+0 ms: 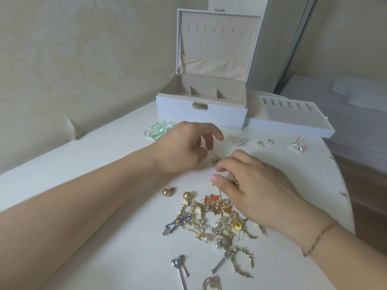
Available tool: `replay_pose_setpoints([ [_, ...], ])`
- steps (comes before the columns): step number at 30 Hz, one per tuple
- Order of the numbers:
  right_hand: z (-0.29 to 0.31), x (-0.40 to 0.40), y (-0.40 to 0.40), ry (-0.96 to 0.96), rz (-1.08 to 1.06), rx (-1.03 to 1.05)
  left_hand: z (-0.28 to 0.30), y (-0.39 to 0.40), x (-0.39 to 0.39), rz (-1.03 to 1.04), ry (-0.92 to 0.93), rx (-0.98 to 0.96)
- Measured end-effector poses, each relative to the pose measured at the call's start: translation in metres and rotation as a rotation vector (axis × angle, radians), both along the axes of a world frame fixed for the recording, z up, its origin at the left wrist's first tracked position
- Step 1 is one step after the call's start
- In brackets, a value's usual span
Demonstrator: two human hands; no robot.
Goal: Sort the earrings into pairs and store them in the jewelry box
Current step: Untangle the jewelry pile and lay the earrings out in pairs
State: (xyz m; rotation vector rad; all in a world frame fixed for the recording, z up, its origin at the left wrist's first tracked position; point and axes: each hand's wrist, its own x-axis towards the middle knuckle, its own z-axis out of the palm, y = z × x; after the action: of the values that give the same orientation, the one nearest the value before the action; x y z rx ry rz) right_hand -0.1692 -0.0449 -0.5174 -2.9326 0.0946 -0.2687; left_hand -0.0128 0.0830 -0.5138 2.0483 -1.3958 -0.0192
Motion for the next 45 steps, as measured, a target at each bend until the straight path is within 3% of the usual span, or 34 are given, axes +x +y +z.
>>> replay_pose_setpoints([
  [9, 0.005, -0.036, 0.015, 0.107, 0.208, -0.013, -0.002, 0.0, 0.005, 0.003, -0.038, 0.032],
  [25, 0.009, -0.04, 0.013, 0.069, 0.164, 0.33, 0.0, 0.001, 0.002, -0.04, -0.035, -0.016],
  [28, 0.013, -0.041, 0.011, 0.037, 0.088, 0.668, 0.001, 0.0, 0.001, -0.042, 0.058, -0.036],
  [31, 0.025, -0.04, 0.009, 0.001, 0.093, 1.076, 0.006, -0.002, -0.006, -0.101, 0.273, -0.099],
  [33, 0.033, -0.037, 0.007, -0.05, 0.113, 1.208, 0.012, -0.003, -0.012, -0.207, 0.437, -0.119],
  [39, 0.047, -0.024, -0.007, -0.193, 0.108, 1.164, 0.022, -0.002, -0.028, -0.513, 0.783, -0.036],
  [45, 0.055, -0.011, -0.031, -0.246, -0.005, 1.045, 0.017, -0.001, -0.018, -0.405, 0.76, -0.062],
])
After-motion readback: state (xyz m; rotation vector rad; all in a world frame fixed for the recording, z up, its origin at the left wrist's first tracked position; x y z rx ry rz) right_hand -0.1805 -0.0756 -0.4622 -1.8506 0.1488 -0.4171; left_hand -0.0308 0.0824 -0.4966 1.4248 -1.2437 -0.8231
